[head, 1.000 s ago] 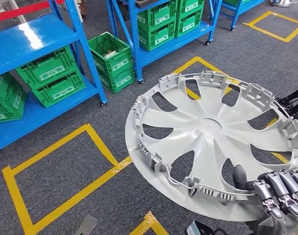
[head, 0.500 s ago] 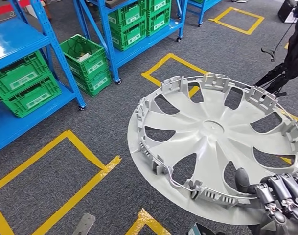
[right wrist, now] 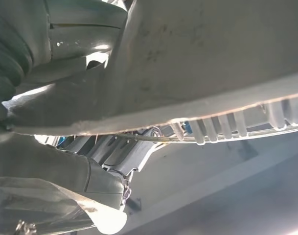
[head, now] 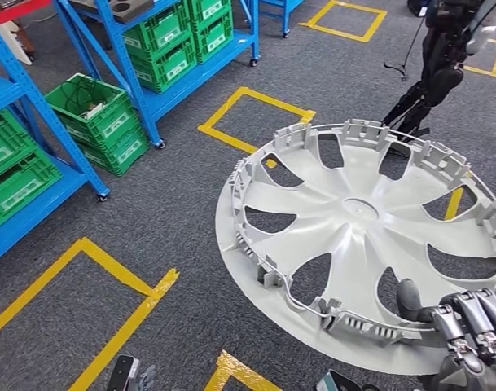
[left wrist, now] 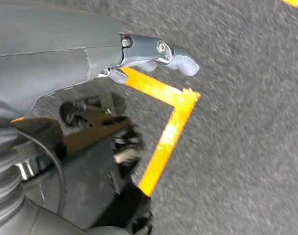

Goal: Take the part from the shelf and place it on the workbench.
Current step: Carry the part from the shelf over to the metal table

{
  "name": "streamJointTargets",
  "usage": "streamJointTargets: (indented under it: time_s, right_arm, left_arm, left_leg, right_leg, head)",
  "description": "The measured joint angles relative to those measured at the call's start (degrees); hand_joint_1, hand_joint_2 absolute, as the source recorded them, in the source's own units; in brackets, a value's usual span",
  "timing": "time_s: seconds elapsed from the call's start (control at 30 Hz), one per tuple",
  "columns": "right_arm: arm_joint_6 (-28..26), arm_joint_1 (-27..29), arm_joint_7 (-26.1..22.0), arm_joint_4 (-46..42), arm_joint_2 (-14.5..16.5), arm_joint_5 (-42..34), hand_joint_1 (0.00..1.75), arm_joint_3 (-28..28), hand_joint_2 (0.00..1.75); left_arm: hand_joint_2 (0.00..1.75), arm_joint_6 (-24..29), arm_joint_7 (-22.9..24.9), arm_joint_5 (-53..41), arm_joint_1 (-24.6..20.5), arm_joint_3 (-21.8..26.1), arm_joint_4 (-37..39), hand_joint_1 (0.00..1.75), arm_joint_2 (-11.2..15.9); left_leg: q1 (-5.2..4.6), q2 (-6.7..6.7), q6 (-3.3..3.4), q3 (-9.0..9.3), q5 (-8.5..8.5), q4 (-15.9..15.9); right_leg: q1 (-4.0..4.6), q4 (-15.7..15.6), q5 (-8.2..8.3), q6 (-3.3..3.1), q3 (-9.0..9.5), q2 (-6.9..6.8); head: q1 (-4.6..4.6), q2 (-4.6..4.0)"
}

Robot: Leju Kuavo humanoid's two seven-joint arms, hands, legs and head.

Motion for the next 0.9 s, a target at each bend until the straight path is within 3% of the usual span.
streamJointTargets:
  time_s: [0.07, 0.13, 0.2, 0.27, 0.33, 0.37, 0.4, 0.43, 0.47, 0.53, 0.6, 0.7, 0.77, 0.83, 0.9]
  right_arm:
    - [0.00, -0.23, 0.07, 0.01, 0.00, 0.01, 1.75, -0.06, 1.75]
    - [0.00, -0.41, 0.10, 0.02, 0.00, 0.00, 1.75, -0.11, 1.75]
    - [0.00, -0.32, 0.05, -0.06, 0.00, 0.00, 1.75, -0.20, 1.75]
    - [0.00, -0.30, -0.03, -0.16, 0.00, 0.01, 1.75, -0.27, 1.75]
    - [0.00, -0.48, -0.04, -0.19, 0.00, -0.03, 1.75, -0.28, 1.75]
    - [0.00, -0.55, -0.02, -0.20, 0.00, -0.04, 1.75, -0.28, 1.75]
    - [0.00, -0.58, 0.00, -0.20, 0.00, -0.05, 1.75, -0.28, 1.75]
    - [0.00, -0.56, 0.02, -0.20, 0.00, -0.04, 1.75, -0.29, 1.75]
    - [0.00, -0.53, 0.03, -0.20, 0.00, -0.03, 1.75, -0.30, 1.75]
    - [0.00, -0.58, 0.04, -0.20, 0.00, -0.01, 1.75, -0.32, 1.75]
    - [0.00, -0.72, 0.14, -0.24, 0.00, -0.02, 1.75, -0.33, 1.75]
    - [0.00, -0.76, 0.52, -0.28, -0.01, -0.02, 1.75, -0.38, 1.75]
    - [0.00, -0.86, 0.77, -0.27, -0.02, 0.00, 1.75, -0.38, 1.75]
    - [0.00, -1.11, 1.01, -0.25, -0.02, 0.00, 1.75, -0.30, 1.75]
    - [0.00, -1.34, 1.18, -0.15, -0.03, 0.01, 1.75, -0.21, 1.75]
  left_arm:
    - [1.75, -0.95, 0.07, 1.09, 0.12, 1.14, 0.00, 0.00, 0.29]
    - [1.75, -1.17, 0.79, 2.59, 0.24, 2.47, 0.00, 0.00, 0.47]
    - [1.75, -1.15, 2.09, 4.46, 0.23, 3.98, 0.00, 0.00, 0.43]
    - [1.75, -1.38, 3.46, 6.29, 0.25, 5.67, 0.00, 0.00, 0.35]
    - [1.75, -2.00, 4.77, 7.66, 0.46, 7.26, 0.00, 0.00, 0.22]
    - [1.75, -2.33, 5.32, 8.12, 0.60, 7.93, 0.00, 0.00, 0.16]
    - [1.75, -2.60, 5.69, 8.45, 0.71, 8.52, 0.00, 0.00, 0.10]
    - [1.75, -2.79, 5.92, 8.67, 0.77, 9.08, 0.00, 0.00, 0.04]
    - [1.75, -2.87, 6.02, 8.77, 0.78, 9.50, 0.00, 0.00, 0.00]
    - [1.75, -3.10, 6.20, 8.90, 0.75, 10.14, 0.00, 0.00, -0.08]
    - [1.75, -3.57, 6.81, 9.14, 0.75, 10.72, 0.00, 0.00, -0.09]
    - [1.75, -4.13, 8.19, 9.48, 0.78, 11.31, 0.00, 0.00, -0.10]
    - [1.75, -4.14, 9.21, 9.28, 0.76, 11.52, 0.00, 0.00, -0.10]
    - [1.75, -4.04, 10.51, 8.97, 0.91, 11.70, 0.00, 0.00, -0.09]
    - [1.75, -3.98, 11.76, 8.75, 1.27, 11.83, 0.01, 0.00, -0.07]
  left_leg:
    - [-0.05, -2.41, 0.73, 2.75, 3.08, -6.71]
    - [-0.20, -3.51, 1.16, 3.52, 3.27, -9.06]
    - [-0.12, -2.50, 1.31, 3.73, 3.30, -10.11]
    - [0.15, -1.34, 1.49, 4.07, 3.71, -11.15]
    - [0.16, -0.07, 1.66, 4.22, 3.86, -11.45]
    - [0.13, 0.64, 1.66, 4.20, 3.83, -11.42]
    - [0.11, 1.35, 1.65, 4.22, 3.78, -11.39]
    - [0.11, 2.04, 1.60, 4.25, 3.71, -11.37]
    - [0.12, 2.65, 1.47, 4.31, 3.61, -11.31]
    - [0.01, 3.66, 0.98, 4.48, 3.23, -11.04]
    - [-0.29, 4.34, 0.38, 4.54, 2.82, -10.57]
    - [-0.28, 5.12, -0.24, 4.57, 2.51, -10.21]
    - [-0.01, 3.63, -0.69, 3.88, 0.75, -8.13]
    - [0.10, 1.65, -0.89, 1.19, -2.97, -1.61]
    - [0.09, 1.19, -0.77, -1.97, -5.51, 5.37]
  right_leg:
    - [0.00, 0.14, 0.08, 0.21, -0.16, 1.15]
    - [-0.23, 0.27, 0.36, 0.75, -0.85, 2.16]
    - [-0.35, 0.30, 0.53, 1.40, -1.53, 2.34]
    - [-0.20, 2.62, -1.06, 1.88, -2.96, 0.04]
    - [-0.22, 9.20, -4.52, 2.29, -6.16, -2.38]
    - [-0.28, 12.83, -5.94, 2.51, -7.91, -2.74]
    - [-0.35, 15.26, -6.54, 2.71, -9.05, -2.91]
    - [-0.42, 15.57, -6.05, 2.87, -9.14, -3.07]
    - [-0.49, 13.52, -4.59, 2.96, -7.99, -3.35]
    - [-0.44, 5.59, -1.39, 2.98, -3.50, -5.20]
    - [-0.24, 0.67, -0.38, 2.38, -0.62, -6.51]
    - [-0.06, 0.28, -0.34, 1.21, -0.60, -5.45]
    - [-0.14, 0.18, -0.11, 0.57, -0.65, -4.57]
    - [-0.12, 0.13, -0.02, 0.05, -0.66, -3.61]
    - [0.08, 0.15, 0.03, -0.21, -0.67, -2.36]
  head:
    - [0.03, 0.00]
    - [-0.02, 0.00]
    - [-0.07, 0.00]
    - [0.23, 0.00]
    - [0.53, 0.00]
    - [0.57, 0.00]
    - [0.57, 0.00]
    - [0.58, 0.00]
    - [0.58, 0.00]
    - [0.61, 0.00]
    - [0.54, 0.00]
    - [0.47, 0.00]
    - [0.38, 0.00]
    - [0.25, 0.00]
    - [0.24, 0.00]
